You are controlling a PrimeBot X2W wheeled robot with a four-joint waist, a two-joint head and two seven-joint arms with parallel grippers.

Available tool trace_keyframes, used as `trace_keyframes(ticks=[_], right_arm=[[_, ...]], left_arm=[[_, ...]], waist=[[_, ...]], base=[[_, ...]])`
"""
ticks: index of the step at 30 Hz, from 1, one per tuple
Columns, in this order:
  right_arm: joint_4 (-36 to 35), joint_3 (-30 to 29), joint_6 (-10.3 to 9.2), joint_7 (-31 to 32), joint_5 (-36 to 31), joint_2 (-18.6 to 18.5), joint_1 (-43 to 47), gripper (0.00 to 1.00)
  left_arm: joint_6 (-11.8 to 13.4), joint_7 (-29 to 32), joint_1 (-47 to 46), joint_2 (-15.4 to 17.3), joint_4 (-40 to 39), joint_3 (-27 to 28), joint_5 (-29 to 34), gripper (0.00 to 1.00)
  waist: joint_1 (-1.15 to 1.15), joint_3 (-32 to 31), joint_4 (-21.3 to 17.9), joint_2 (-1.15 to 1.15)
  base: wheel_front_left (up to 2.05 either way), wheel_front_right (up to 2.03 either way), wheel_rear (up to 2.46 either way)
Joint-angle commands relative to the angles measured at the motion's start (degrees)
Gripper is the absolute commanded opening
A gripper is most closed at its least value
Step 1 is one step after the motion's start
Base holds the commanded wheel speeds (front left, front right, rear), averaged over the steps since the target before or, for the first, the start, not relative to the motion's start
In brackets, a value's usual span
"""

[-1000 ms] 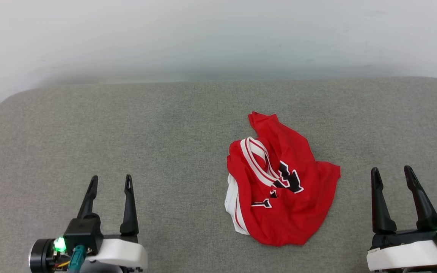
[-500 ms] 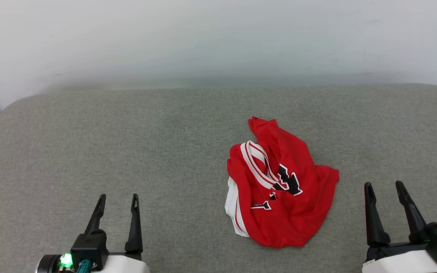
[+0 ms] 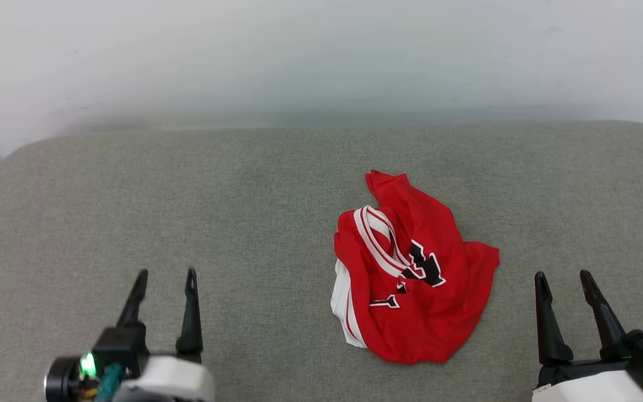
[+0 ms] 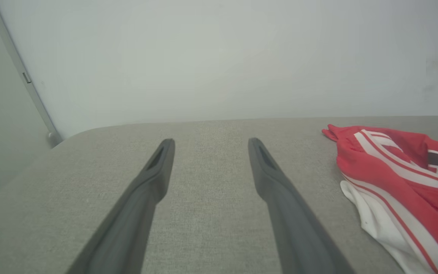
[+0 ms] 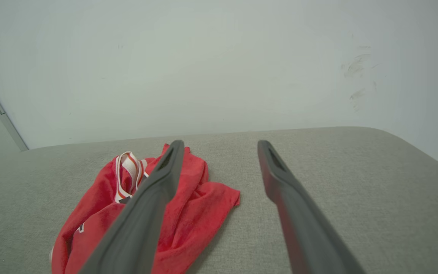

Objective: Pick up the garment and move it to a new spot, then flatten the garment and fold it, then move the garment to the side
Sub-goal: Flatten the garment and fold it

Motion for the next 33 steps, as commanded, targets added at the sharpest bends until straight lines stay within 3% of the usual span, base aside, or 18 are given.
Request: trace_keyframes(ticks=[1, 8, 16, 21, 33], right_arm=[[-0.26, 0.02, -0.02, -0.12, 0.09, 0.08, -0.65, 1.0], [-1.06, -0.12, -0.02, -0.12, -0.48, 0.08, -2.67, 1.0], [-1.54, -0.62, -0.02, -0.12, -0.93, 0.08, -4.5, 1.0], [-1.66, -0.72, -0.02, -0.12, -1.08, 0.08, -5.72, 1.0], [-1.66, -0.65, -0.02, -0.12, -0.64, 0.08, -7.74, 1.0]], left_arm=[[-0.82, -0.15, -2.5, 0.08, 0.0, 0.5, 0.31, 1.0], [-5.23, -0.15, -14.39, 2.15, 1.45, 1.47, 0.51, 1.0], [-9.36, 1.47, -31.0, 5.75, 7.76, -3.23, -1.89, 1.0], [-9.83, 7.65, -40.24, 8.35, 9.35, -10.69, -5.76, 1.0], [-9.85, 33.57, -55.25, 18.1, 10.93, -37.58, -26.25, 1.0]], waist=[[0.0, 0.44, 0.04, 0.0], [0.0, 3.38, -0.19, 0.0], [0.0, 7.23, -1.08, 0.0], [0.0, 9.35, -1.73, 0.0], [0.0, 12.19, -3.71, 0.0]], base=[[0.0, 0.0, 0.0], [0.0, 0.0, 0.0], [0.0, 0.0, 0.0], [0.0, 0.0, 0.0], [0.0, 0.0, 0.0]])
